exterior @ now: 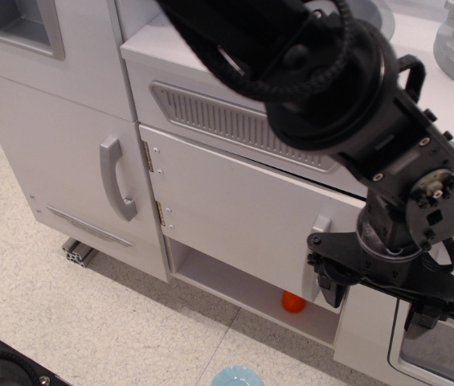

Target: Open cabinet

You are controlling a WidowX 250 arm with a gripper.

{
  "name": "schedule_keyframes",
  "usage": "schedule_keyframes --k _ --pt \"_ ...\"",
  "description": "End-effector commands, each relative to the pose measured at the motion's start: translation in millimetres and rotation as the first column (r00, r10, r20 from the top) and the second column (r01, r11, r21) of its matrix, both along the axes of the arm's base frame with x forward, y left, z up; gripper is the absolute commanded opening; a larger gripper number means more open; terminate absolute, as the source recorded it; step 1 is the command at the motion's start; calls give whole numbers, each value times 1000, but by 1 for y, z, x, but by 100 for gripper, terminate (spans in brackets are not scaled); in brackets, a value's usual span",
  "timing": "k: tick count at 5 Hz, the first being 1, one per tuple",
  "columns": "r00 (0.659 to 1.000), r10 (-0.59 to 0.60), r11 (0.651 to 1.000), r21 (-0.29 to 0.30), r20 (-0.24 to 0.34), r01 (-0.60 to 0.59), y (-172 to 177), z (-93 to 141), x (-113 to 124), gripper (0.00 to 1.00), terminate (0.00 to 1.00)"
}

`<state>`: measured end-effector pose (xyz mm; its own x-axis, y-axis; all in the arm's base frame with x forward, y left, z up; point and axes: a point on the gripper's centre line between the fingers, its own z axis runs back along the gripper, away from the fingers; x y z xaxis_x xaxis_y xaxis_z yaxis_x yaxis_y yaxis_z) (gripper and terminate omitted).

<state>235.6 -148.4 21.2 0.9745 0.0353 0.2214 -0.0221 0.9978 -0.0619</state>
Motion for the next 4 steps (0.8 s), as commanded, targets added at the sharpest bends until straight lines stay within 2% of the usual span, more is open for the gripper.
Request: schedule_keyframes --k 1,2,4 --pt "1000 0 1000 0 0 0 0 0 0 100 0" --pt "998 13 1000 28 57 -15 25 -14 13 100 0" --pt "993 50 997 55 110 -56 78 -34 35 100 0"
